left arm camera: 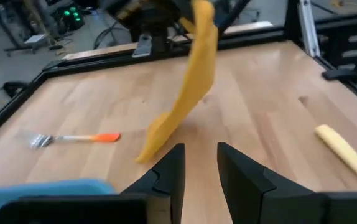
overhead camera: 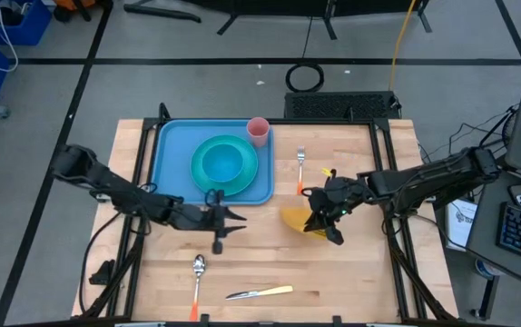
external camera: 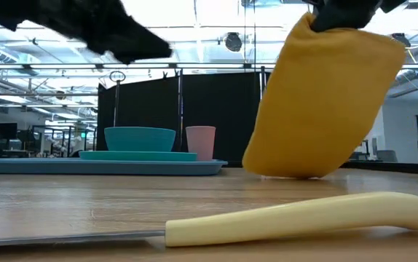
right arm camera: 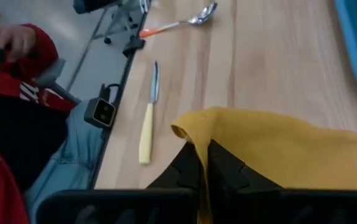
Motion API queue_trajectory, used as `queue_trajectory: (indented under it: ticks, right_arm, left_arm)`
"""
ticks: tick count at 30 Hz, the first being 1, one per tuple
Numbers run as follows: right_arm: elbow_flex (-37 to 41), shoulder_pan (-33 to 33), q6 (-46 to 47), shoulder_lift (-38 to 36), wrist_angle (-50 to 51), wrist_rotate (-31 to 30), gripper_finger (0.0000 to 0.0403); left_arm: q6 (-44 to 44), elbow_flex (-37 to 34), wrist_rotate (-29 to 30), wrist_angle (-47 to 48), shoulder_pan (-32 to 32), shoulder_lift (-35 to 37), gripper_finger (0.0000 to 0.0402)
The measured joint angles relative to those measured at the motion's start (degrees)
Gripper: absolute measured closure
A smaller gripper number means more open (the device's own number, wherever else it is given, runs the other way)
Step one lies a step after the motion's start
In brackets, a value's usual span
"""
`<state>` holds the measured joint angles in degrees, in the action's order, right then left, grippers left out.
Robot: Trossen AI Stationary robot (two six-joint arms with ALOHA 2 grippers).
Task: Set up tray
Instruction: Put the yellow napkin to the left of the green plate on the blue serving tray
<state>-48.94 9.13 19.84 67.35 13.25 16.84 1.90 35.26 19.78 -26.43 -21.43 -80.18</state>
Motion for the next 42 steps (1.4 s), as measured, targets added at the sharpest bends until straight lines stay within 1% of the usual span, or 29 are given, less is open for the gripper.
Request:
queue_trajectory:
  ticks: [3,6,12,16,20,23,30,34,37,42]
  right_arm:
    - [-1.1,0.0,0.0,0.0,2.4,0.2,0.0402]
    - [-1.4,0.3,0.1,0.0,1.2,2.1,0.0402]
    - [-1.4,0.4,0.3,0.0,1.1,2.7,0.0402]
    - [-1.4,0.4,0.1,0.0,0.3,2.8,0.0402]
    - [-1.4,0.4,0.1,0.0,0.0,2.8,0.0402]
    - [-1.4,0.4,0.0,0.2,-0.4,2.8,0.0402]
    - [-1.4,0.4,-1.0,1.0,-0.9,2.8,0.0402]
    - [-1.5,0.4,-1.1,1.9,-2.5,2.9,0.0402]
    - [-1.3,0.4,-1.2,2.2,-2.0,2.9,0.0402]
    - [-1.4,0.4,-1.3,3.0,-2.8,3.0,0.0402]
  left_arm:
    - [3.4,4.3,-1.6,-0.4,0.0,-3.4,0.0288]
    - [5.5,7.8,-2.0,-0.4,0.4,-5.3,0.0261]
    - [5.3,12.2,-5.2,-0.3,2.6,-7.8,0.0203]
    - [6.1,15.3,-8.3,0.7,3.7,-12.1,0.0183]
    - [8.1,18.9,-8.4,0.8,3.7,-17.0,0.0179]
    - [9.0,21.3,-7.9,0.8,3.8,-19.1,0.0179]
    - [11.3,24.4,-7.9,0.5,3.8,-19.1,0.0178]
    - [10.9,26.7,-11.3,1.3,4.5,-19.7,0.0178]
    - [10.2,27.2,-11.8,3.3,4.9,-20.4,0.0178]
    - [9.5,27.3,-12.5,2.3,5.8,-21.6,0.0178]
